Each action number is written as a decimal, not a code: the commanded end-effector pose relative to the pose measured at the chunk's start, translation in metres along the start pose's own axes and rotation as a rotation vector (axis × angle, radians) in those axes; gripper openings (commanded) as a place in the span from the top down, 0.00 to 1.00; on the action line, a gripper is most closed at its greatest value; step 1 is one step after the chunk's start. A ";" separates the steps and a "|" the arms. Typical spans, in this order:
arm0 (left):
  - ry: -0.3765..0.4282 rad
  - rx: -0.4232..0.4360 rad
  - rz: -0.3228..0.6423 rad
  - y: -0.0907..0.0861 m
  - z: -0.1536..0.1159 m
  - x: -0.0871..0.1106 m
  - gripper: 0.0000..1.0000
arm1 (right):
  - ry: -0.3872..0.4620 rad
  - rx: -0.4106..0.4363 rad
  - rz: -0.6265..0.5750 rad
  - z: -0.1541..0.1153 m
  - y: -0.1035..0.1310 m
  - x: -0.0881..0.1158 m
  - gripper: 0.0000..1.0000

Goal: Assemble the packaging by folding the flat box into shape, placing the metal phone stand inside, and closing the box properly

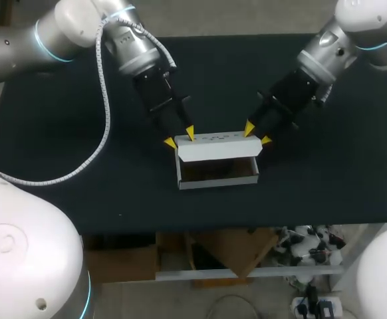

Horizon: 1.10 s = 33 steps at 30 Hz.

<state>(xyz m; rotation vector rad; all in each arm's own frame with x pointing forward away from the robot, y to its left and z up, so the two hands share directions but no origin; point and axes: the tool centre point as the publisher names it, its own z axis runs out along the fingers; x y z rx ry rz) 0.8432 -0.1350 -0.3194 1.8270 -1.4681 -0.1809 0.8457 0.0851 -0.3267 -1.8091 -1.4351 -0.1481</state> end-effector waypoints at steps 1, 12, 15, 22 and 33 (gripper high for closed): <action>-0.007 -0.004 -0.003 0.000 0.000 0.005 0.56 | -0.004 0.005 0.001 0.001 0.001 0.006 0.60; -0.008 -0.005 -0.009 0.001 -0.002 0.006 0.57 | -0.005 0.005 -0.001 -0.001 0.001 0.009 0.60; -0.008 -0.006 -0.008 0.001 -0.002 0.007 0.56 | -0.005 0.005 0.000 -0.001 0.001 0.009 0.59; -0.009 -0.006 -0.010 0.000 -0.002 0.007 0.57 | -0.005 0.004 0.003 -0.002 0.001 0.009 0.60; -0.008 -0.007 -0.013 0.001 -0.003 0.006 0.56 | -0.009 0.005 0.003 -0.003 0.002 0.010 0.59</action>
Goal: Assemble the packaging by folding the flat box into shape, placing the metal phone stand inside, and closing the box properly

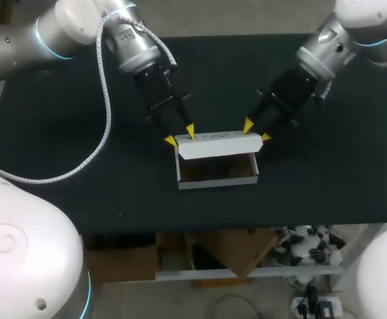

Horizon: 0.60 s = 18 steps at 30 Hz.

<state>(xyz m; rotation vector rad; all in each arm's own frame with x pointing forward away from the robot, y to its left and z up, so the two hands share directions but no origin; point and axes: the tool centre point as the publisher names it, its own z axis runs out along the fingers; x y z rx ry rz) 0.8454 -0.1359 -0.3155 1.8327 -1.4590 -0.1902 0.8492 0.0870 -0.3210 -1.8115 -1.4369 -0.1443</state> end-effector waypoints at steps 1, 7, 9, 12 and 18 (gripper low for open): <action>-0.005 -0.004 -0.003 0.000 0.001 0.003 0.56 | -0.006 0.006 0.002 0.001 0.002 0.004 0.59; -0.005 -0.003 -0.003 0.000 0.000 0.003 0.56 | -0.007 0.004 0.004 0.000 0.001 0.005 0.59; -0.003 -0.003 -0.003 0.000 -0.001 0.003 0.57 | -0.008 0.003 0.005 0.000 0.001 0.005 0.59; 0.000 -0.004 -0.004 0.000 -0.001 0.003 0.57 | -0.007 0.002 0.005 -0.001 0.001 0.006 0.59; -0.003 -0.008 -0.004 0.000 -0.001 0.006 0.57 | -0.010 0.003 0.004 -0.001 0.002 0.008 0.59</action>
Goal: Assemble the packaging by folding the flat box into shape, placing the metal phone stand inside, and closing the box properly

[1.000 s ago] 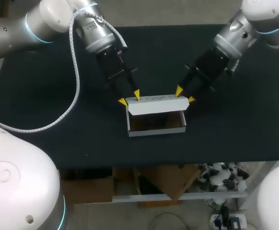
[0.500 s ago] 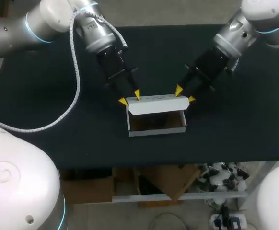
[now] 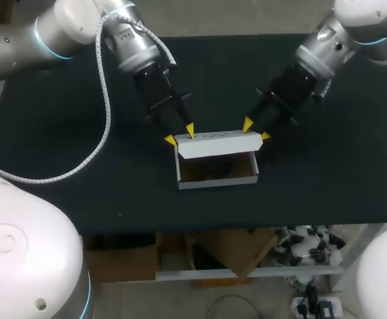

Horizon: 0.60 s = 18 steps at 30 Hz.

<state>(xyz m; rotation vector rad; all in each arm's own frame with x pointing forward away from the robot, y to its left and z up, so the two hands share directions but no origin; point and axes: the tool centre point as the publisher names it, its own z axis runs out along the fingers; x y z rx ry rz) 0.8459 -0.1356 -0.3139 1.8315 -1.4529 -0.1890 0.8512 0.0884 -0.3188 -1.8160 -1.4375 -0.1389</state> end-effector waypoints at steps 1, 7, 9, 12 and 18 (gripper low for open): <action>-0.007 -0.006 -0.003 0.000 0.000 0.006 0.57 | -0.005 0.004 0.001 0.001 0.002 0.006 0.59; 0.001 -0.012 -0.004 -0.001 0.000 0.009 0.57 | -0.005 0.005 -0.001 0.002 0.003 0.009 0.59; 0.003 -0.014 -0.004 -0.002 0.001 0.010 0.56 | -0.006 0.005 -0.001 0.003 0.004 0.009 0.59; 0.003 -0.018 -0.005 -0.003 0.002 0.011 0.57 | -0.007 0.008 0.000 0.003 0.004 0.010 0.60; 0.026 -0.024 -0.019 -0.006 0.001 0.009 0.58 | -0.007 0.009 -0.001 0.003 0.004 0.010 0.60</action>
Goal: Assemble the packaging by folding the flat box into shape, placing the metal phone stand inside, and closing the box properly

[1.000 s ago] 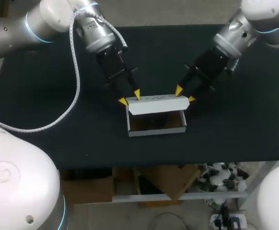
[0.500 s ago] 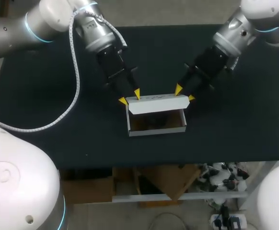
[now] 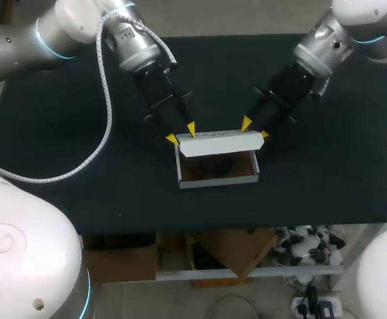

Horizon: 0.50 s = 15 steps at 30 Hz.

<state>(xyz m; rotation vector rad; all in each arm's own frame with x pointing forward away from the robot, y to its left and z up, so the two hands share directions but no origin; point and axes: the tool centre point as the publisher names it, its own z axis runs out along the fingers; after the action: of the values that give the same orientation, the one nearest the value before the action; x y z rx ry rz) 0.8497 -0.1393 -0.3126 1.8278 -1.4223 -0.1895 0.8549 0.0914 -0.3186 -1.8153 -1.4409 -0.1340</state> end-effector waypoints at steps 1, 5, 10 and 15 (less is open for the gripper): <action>0.012 -0.010 -0.006 -0.004 0.003 0.004 0.58 | -0.003 0.007 -0.001 0.003 0.001 0.006 0.60; 0.035 -0.009 -0.013 -0.005 0.002 0.003 0.58 | -0.003 0.009 0.000 0.004 0.002 0.005 0.60; 0.063 -0.005 -0.021 -0.005 0.003 0.002 0.57 | -0.003 0.011 -0.002 0.005 0.002 0.005 0.59; 0.092 -0.003 -0.030 -0.006 0.004 0.000 0.58 | -0.004 0.014 0.000 0.007 0.003 0.004 0.59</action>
<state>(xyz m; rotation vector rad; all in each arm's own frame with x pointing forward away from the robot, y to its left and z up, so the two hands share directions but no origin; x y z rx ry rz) 0.8564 -0.1378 -0.3171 1.8283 -1.3409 -0.1383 0.8539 0.0926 -0.3217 -1.8109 -1.4411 -0.1270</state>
